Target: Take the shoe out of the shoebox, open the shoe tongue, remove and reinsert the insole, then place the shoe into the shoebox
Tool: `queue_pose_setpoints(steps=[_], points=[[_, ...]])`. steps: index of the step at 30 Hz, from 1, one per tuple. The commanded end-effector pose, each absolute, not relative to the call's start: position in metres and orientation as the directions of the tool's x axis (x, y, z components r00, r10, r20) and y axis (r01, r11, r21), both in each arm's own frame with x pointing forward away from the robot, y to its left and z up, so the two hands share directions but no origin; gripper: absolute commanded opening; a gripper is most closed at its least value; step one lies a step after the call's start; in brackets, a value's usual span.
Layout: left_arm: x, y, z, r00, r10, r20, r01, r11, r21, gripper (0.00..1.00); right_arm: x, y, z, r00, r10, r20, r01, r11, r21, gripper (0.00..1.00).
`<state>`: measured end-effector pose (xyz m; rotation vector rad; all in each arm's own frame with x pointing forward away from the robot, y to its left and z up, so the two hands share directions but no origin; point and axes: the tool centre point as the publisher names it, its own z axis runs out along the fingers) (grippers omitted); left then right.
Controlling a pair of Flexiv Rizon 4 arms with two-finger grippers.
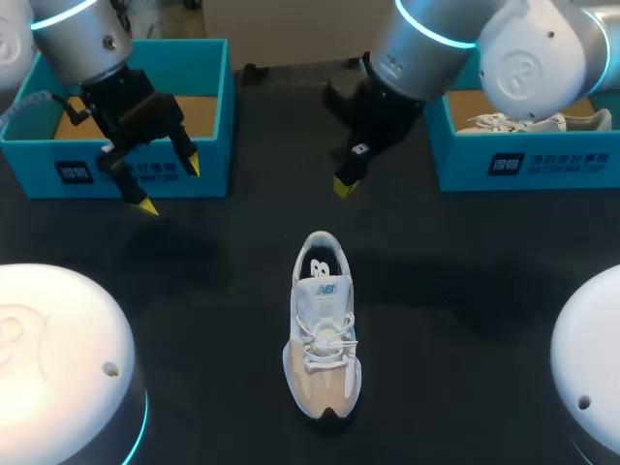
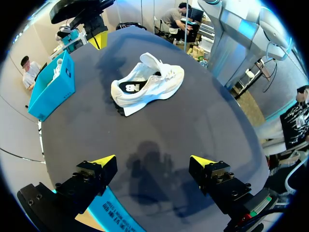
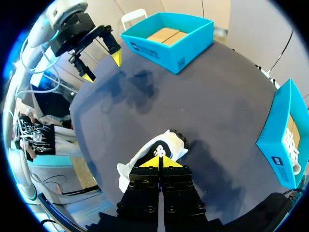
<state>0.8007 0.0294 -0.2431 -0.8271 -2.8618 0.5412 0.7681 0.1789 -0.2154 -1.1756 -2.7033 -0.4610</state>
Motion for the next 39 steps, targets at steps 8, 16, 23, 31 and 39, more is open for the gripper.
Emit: queue_pose_setpoints(steps=[8, 16, 23, 31, 39], points=[[0.824, 0.072, -0.228, -0.84, 0.543, -0.005, 0.517, 0.796, -0.315, 1.0, 0.746, 0.208, -0.234, -0.65, 0.73, 0.209, 0.757, 0.599, 0.262, 0.0], [0.837, 0.104, -0.221, -0.856, 0.517, 0.013, 0.49, 0.818, -0.302, 1.0, 0.723, 0.226, -0.26, -0.57, 0.803, 0.175, 0.817, 0.529, 0.229, 0.0], [0.837, 0.104, -0.221, -0.856, 0.517, 0.013, 0.49, 0.818, -0.302, 1.0, 0.723, 0.226, -0.26, -0.57, 0.803, 0.175, 0.817, 0.529, 0.229, 0.0], [0.837, 0.104, -0.221, -0.856, 0.517, 0.013, 0.49, 0.818, -0.302, 1.0, 0.728, 0.23, -0.278, -0.535, 0.834, 0.133, 0.84, 0.508, 0.194, 0.0], [0.837, 0.104, -0.221, -0.856, 0.517, 0.013, 0.49, 0.818, -0.302, 1.0, 0.721, 0.227, -0.301, -0.475, 0.878, 0.056, 0.869, 0.458, 0.185, 0.0]])
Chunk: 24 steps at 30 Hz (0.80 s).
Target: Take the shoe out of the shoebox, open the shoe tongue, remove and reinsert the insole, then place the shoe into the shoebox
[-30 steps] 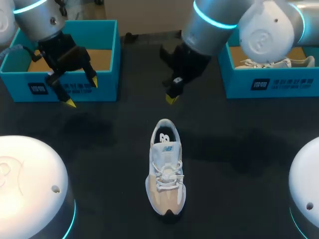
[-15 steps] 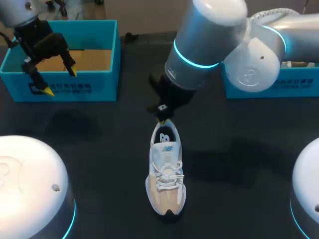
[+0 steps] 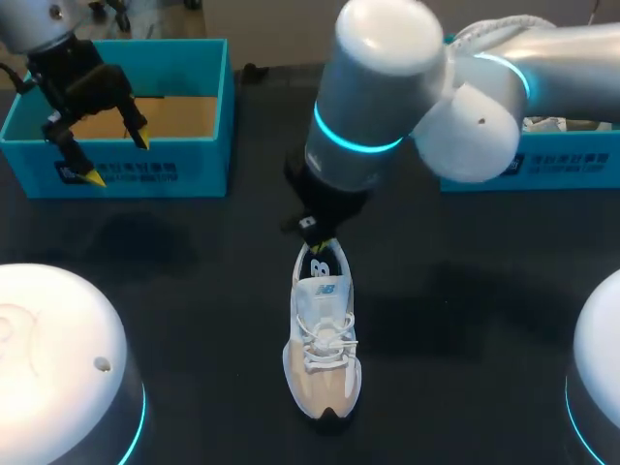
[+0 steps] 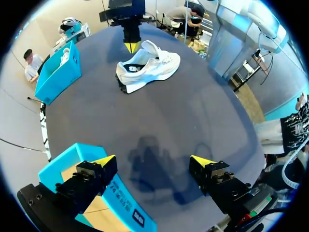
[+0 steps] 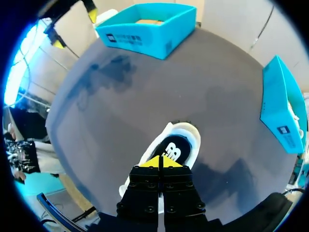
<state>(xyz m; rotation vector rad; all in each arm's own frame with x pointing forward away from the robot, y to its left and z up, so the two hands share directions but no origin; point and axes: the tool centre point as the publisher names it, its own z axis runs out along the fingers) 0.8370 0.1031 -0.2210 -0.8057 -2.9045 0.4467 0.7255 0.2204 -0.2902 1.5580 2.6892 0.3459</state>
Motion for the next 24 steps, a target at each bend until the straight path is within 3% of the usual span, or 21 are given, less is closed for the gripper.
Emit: queue_pose_setpoints(steps=[1, 9, 24], points=[[0.837, 0.104, -0.221, -0.856, 0.517, 0.013, 0.49, 0.818, -0.302, 1.0, 0.719, 0.226, -0.303, -0.458, 0.888, 0.043, 0.878, 0.444, 0.181, 0.0], [0.837, 0.104, -0.221, -0.856, 0.517, 0.013, 0.49, 0.818, -0.302, 1.0, 0.717, 0.225, -0.326, -0.325, 0.94, -0.103, 0.932, 0.337, 0.135, 0.0], [0.837, 0.104, -0.221, -0.856, 0.517, 0.013, 0.49, 0.818, -0.302, 1.0, 0.722, 0.212, -0.34, -0.269, 0.953, -0.143, 0.951, 0.286, 0.121, 0.0]])
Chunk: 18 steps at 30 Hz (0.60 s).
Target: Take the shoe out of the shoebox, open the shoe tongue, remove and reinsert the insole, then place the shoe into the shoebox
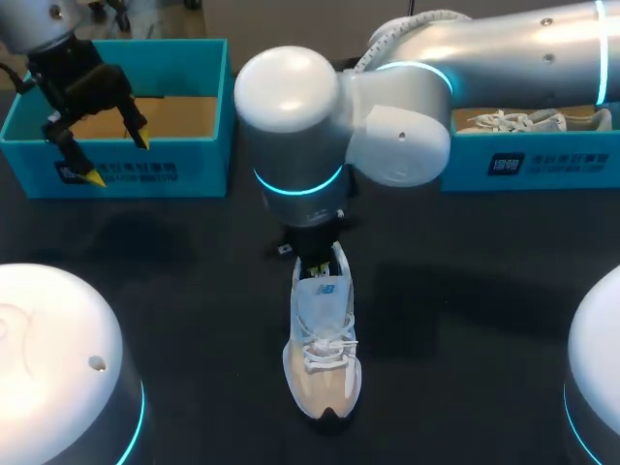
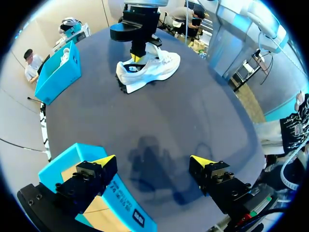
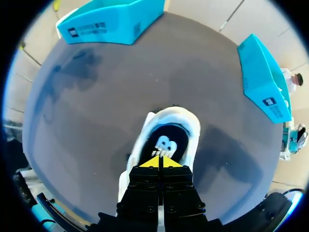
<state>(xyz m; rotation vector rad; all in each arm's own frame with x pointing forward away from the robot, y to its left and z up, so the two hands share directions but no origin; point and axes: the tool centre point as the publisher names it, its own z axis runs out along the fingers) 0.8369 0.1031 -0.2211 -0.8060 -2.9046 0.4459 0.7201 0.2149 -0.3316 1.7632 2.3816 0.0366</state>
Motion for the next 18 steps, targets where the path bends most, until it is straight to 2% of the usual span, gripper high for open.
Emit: queue_pose_setpoints(steps=[1, 8, 18], points=[[0.837, 0.104, -0.221, -0.856, 0.517, 0.013, 0.49, 0.818, -0.302, 1.0, 0.723, 0.211, -0.341, -0.269, 0.952, -0.144, 0.95, 0.287, 0.122, 0.0], [0.837, 0.104, -0.221, -0.856, 0.517, 0.013, 0.49, 0.818, -0.302, 1.0, 0.732, 0.204, -0.353, -0.238, 0.95, -0.203, 0.959, 0.263, 0.106, 0.0], [0.837, 0.104, -0.221, -0.856, 0.517, 0.013, 0.49, 0.818, -0.302, 1.0, 0.733, 0.202, -0.384, -0.241, 0.956, -0.168, 0.966, 0.253, 0.052, 0.0]])
